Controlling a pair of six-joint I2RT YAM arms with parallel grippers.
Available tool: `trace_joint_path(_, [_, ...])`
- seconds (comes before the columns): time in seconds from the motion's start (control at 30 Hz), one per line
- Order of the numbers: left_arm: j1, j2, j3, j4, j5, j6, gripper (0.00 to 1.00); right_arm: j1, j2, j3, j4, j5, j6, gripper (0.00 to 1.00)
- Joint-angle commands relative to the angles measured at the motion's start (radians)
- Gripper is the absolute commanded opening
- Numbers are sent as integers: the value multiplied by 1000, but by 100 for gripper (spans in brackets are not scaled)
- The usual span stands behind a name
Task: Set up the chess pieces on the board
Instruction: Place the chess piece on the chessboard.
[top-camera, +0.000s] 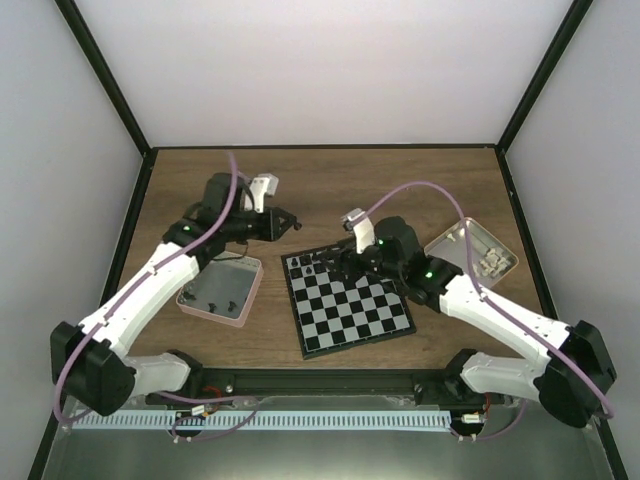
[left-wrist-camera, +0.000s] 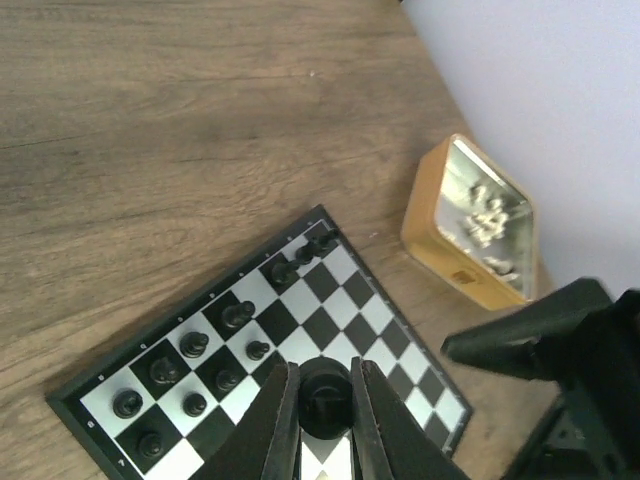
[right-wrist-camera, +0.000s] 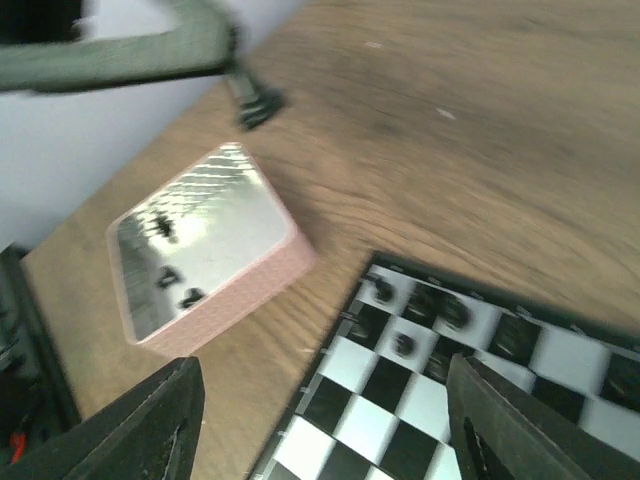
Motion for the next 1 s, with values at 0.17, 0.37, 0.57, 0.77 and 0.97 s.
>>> trace_joint_path(0.17, [-192, 178, 60, 87, -326, 74, 4, -144, -113, -101, -151, 252, 445, 66])
trace_joint_path(0.37, [-285, 339, 159, 99, -415, 116, 4, -194, -167, -141, -205, 275, 553, 66])
trace_joint_path(0.57, [-353, 485, 264, 74, -500, 159, 4, -196, -230, -168, -242, 301, 605, 67])
trace_joint_path(0.77, [-382, 624, 330, 55, -591, 136, 4, -196, -354, -194, -318, 418, 669, 67])
trace_joint_path(0.97, [-384, 708, 385, 31, -677, 88, 4, -196, -475, -248, -291, 490, 661, 67])
